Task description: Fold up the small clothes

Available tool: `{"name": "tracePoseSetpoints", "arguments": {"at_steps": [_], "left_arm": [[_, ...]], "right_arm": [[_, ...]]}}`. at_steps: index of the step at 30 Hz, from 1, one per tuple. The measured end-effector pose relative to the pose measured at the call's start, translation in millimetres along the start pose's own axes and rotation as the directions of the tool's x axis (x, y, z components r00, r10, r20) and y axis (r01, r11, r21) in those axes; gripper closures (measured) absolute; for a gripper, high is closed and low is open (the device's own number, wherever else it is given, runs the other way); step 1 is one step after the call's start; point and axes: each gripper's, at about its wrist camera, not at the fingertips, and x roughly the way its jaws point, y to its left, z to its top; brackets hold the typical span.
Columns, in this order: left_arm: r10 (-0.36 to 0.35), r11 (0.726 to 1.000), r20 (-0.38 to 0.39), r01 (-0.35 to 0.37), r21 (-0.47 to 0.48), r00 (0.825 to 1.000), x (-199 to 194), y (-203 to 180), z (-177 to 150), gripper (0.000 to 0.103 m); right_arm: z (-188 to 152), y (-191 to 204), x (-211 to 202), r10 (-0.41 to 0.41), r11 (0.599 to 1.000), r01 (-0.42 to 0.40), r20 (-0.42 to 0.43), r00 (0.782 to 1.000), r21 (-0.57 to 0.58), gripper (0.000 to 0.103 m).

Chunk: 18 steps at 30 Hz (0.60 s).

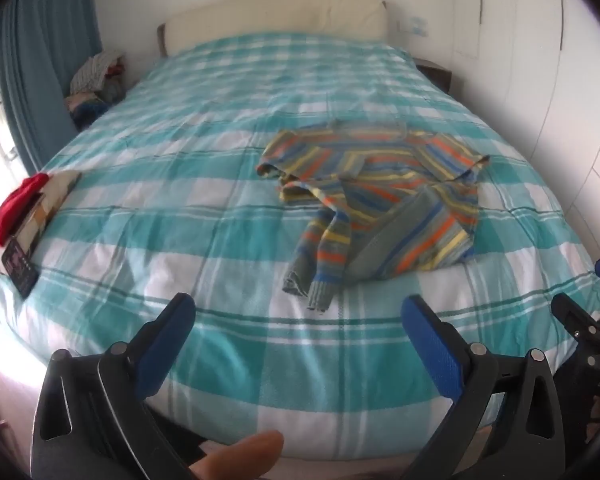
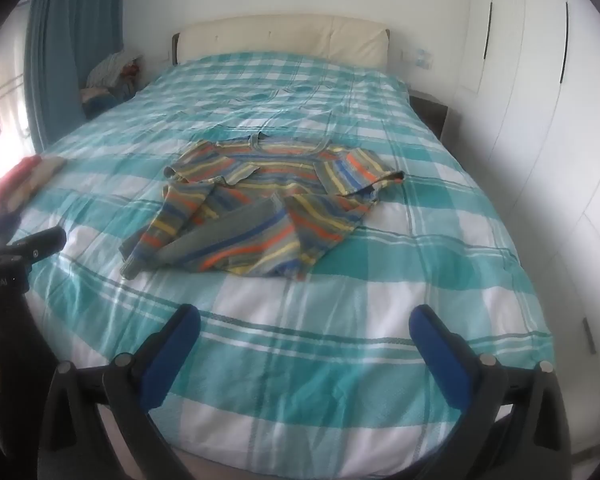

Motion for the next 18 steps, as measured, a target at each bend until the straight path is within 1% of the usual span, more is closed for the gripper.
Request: {"name": "tracePoseSetpoints", "arguments": {"at_steps": [4,6,11,18], "left_arm": [[0.034,0.999,0.015,-0.034,0.011,0.999,0.8,-4.9,-4.9,0.0],[0.032,0.999,0.014,-0.033,0.002,0.999,1.9,-3.9,-5.6,0.0],[0.011,1.0,-0.017,-0.011,-0.013,1.0,3.3,-0.8,-4.6,0.0],[0.011,1.0,-0.012,-0.011,-0.009,1.0,2.6,1.7,-5.7,0.0]], "right_arm": [[2.4,-0.8,-5.5,-0.008,1.0,0.008,0.017,1.0,0.006,0.0],[3.0,-0.9,-6.8,-0.01,1.0,0.009,0.019,1.0,0.012,0.0],[3.5,-0.6,-8.3,-0.015,1.0,0.014,0.018,1.0,0.012,0.0],[2.3,3.3,-3.0,-0.019,1.0,0.019,-0.019,1.0,0.007,0.0]]}}
